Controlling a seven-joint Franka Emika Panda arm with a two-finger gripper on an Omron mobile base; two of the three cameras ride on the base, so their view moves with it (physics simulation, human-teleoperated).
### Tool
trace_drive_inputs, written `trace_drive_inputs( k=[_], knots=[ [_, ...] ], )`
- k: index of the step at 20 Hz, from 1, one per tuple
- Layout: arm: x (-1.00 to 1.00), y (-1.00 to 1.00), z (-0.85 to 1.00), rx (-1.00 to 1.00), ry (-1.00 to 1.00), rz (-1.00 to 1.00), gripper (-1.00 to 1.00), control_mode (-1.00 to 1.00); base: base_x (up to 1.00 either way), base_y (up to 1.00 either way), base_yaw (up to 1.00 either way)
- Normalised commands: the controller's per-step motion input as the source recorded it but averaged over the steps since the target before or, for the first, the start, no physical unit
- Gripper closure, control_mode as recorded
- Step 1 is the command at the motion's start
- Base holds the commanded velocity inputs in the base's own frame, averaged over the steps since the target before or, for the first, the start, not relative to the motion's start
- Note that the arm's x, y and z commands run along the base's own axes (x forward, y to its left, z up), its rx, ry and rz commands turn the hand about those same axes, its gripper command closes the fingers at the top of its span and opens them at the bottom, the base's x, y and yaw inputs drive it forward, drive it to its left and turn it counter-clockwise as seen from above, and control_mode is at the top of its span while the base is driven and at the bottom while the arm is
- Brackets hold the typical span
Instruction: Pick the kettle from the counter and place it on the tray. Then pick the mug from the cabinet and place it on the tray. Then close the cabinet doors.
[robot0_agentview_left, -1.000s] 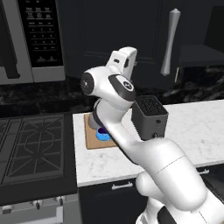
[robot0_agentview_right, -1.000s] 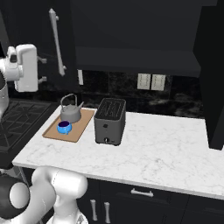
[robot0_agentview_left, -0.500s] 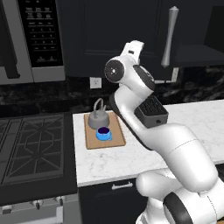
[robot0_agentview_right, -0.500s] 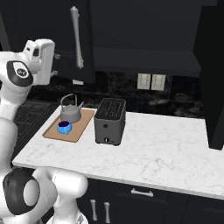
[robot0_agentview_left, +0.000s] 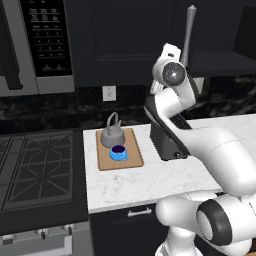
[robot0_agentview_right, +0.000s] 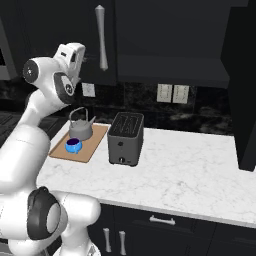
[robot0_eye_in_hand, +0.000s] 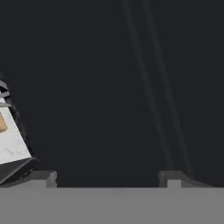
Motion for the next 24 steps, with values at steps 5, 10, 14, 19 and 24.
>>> trace_drive_inputs(
  k=[5, 10, 14, 19, 24],
  knots=[
    [0.42, -0.37, -0.02, 0.06, 0.00, 0.26, -1.00, -1.00, 0.00, 0.00, 0.00],
    [0.22, -0.01, 0.00, 0.05, 0.00, 0.23, -1.00, -1.00, 0.00, 0.00, 0.00],
    [0.08, 0.01, 0.00, 0.00, 0.00, 0.19, -1.00, -1.00, 0.00, 0.00, 0.00],
    [0.24, 0.18, -0.10, 0.00, 0.00, 0.12, -1.00, -1.00, 0.00, 0.00, 0.00],
    [-0.11, 0.19, -0.08, -0.01, -0.10, 0.06, -1.00, -1.00, 0.00, 0.00, 0.00]
  ],
)
